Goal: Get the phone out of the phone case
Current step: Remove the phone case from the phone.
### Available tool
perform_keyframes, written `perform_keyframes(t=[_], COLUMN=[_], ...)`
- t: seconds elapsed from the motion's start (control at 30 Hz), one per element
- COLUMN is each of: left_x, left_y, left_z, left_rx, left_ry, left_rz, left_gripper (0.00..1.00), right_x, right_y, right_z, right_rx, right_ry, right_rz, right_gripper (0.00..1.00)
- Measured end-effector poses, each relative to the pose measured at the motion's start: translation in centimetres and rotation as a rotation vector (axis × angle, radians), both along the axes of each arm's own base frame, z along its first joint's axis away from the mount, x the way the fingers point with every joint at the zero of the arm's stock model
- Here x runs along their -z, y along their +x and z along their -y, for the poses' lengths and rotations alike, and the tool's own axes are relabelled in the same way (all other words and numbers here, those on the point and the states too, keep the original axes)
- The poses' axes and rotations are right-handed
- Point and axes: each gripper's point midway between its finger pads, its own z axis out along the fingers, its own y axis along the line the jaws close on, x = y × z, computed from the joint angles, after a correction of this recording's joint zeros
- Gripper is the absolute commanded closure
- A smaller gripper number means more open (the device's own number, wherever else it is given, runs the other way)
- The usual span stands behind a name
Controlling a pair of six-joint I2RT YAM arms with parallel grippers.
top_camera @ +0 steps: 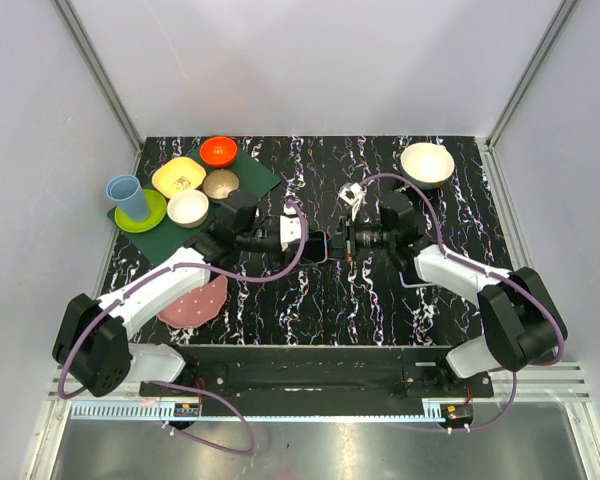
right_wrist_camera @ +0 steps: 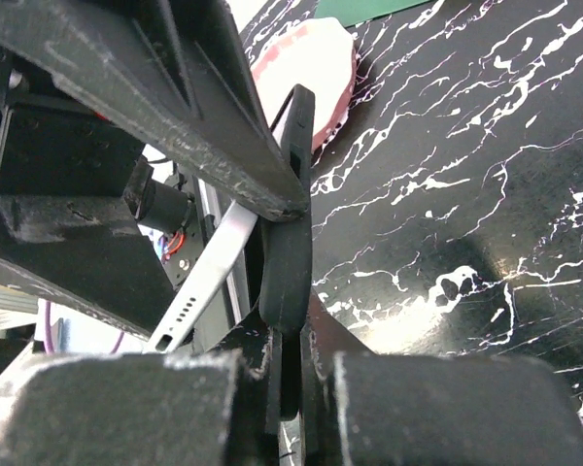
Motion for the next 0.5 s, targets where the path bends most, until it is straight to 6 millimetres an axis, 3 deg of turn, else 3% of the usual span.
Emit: perform_keyframes(t=[0.33,0.5], left_x=[-1.1,-0.7], left_y=[-0.2,-2.3], left_z=[-0.9,-0.4], left_rx=[-0.064,0.006], left_ry=[0.036,0.058], left_rz=[0.183,0.252], left_gripper=[0.41,0.41], right_x=[-1.2,-0.2], right_y=[0.4,0.6], right_z=[-1.0,-0.9], right_rx=[-0.048,-0.052], right_ry=[0.004,-0.018], right_rz=[-0.082,-0.153], right_gripper=[1.00,1.00])
